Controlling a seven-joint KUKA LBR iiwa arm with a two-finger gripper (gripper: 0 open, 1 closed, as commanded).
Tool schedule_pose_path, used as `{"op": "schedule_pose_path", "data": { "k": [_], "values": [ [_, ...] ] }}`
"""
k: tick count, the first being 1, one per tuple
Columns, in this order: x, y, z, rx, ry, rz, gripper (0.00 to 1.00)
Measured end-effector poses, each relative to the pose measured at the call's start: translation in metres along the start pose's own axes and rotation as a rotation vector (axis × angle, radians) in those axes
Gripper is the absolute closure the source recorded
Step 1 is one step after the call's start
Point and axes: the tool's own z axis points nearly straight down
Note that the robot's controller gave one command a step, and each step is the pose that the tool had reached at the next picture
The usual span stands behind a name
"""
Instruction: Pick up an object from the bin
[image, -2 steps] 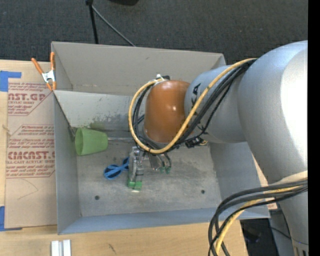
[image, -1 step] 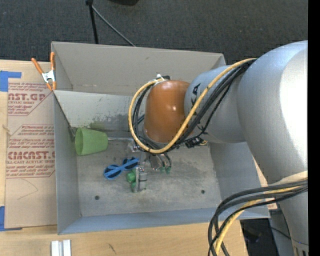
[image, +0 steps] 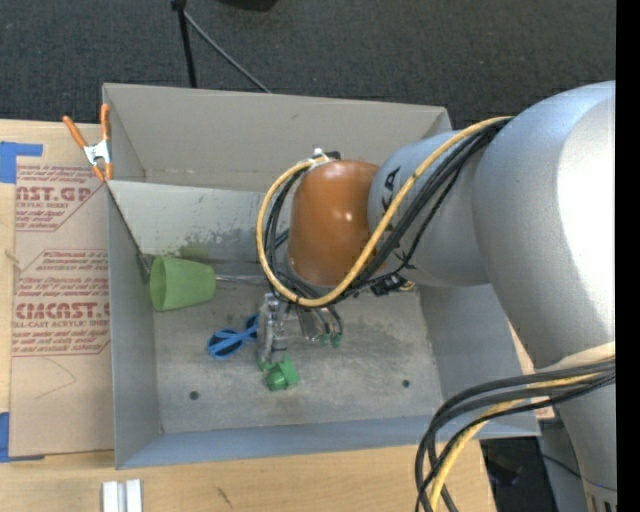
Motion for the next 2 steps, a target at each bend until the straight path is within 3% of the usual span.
{"op": "schedule_pose_path", "data": {
  "k": [1,2],
  "values": [
    [0.0000,0.0000,0.0000,0.000,0.000,0.000,0.00],
    [0.0000,0.0000,0.0000,0.000,0.000,0.000,1.00]
  ]
}}
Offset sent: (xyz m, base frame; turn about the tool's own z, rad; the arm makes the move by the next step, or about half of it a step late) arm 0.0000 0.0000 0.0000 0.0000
